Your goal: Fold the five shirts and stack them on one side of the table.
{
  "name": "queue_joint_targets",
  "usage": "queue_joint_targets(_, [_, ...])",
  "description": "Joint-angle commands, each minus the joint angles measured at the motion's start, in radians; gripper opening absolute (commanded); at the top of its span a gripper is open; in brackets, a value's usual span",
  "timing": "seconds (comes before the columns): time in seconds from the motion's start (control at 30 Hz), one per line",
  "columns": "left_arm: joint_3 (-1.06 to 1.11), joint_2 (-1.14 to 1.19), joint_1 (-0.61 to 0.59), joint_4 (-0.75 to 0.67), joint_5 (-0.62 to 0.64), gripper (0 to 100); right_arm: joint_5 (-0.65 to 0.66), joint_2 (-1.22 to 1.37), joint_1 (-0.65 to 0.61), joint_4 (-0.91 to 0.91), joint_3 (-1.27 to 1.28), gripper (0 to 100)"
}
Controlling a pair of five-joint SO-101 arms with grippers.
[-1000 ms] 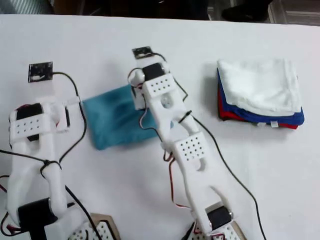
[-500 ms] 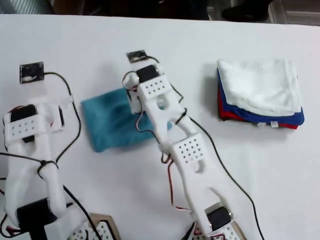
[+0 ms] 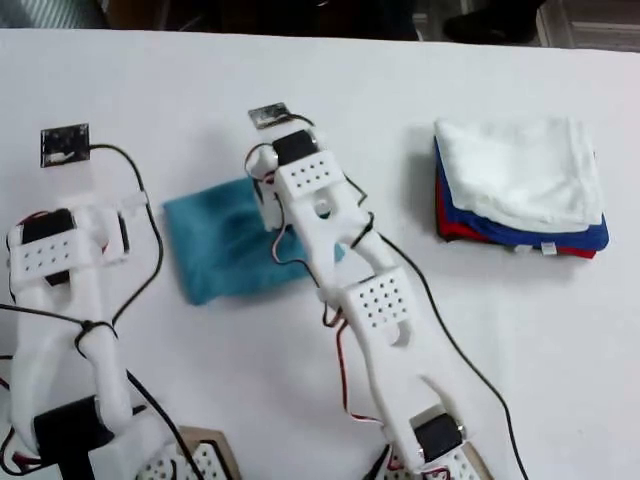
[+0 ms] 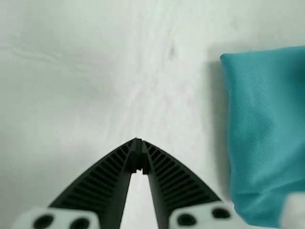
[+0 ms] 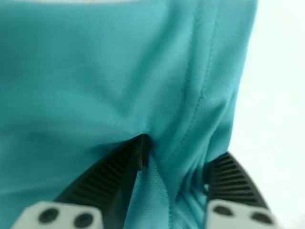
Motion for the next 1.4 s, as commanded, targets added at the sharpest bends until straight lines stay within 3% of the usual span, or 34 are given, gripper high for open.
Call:
queue_joint_targets(0.0, [-0.008,-0.035,-0.009,-0.008,-0.005,3,0.037,0.001,-0.042,0.024,0.043,3.8])
queue_joint_targets(0.3, [-0.008,-0.035,-0.009,-0.009,-0.005,3,0.077,-0.127,0.053,0.024,0.044,2.1])
queue_joint_targets(0.7, [-0.016,-0.035,-0.008,-0.014,-0.002,3,0.399,-0.657,0.114,0.024,0.239,2.0])
queue_joint_targets(1.37, [-0.041,-0.035,-0.005,-0.015,-0.002,3,0.684,-1.119,0.432,-0.019,0.249,2.0])
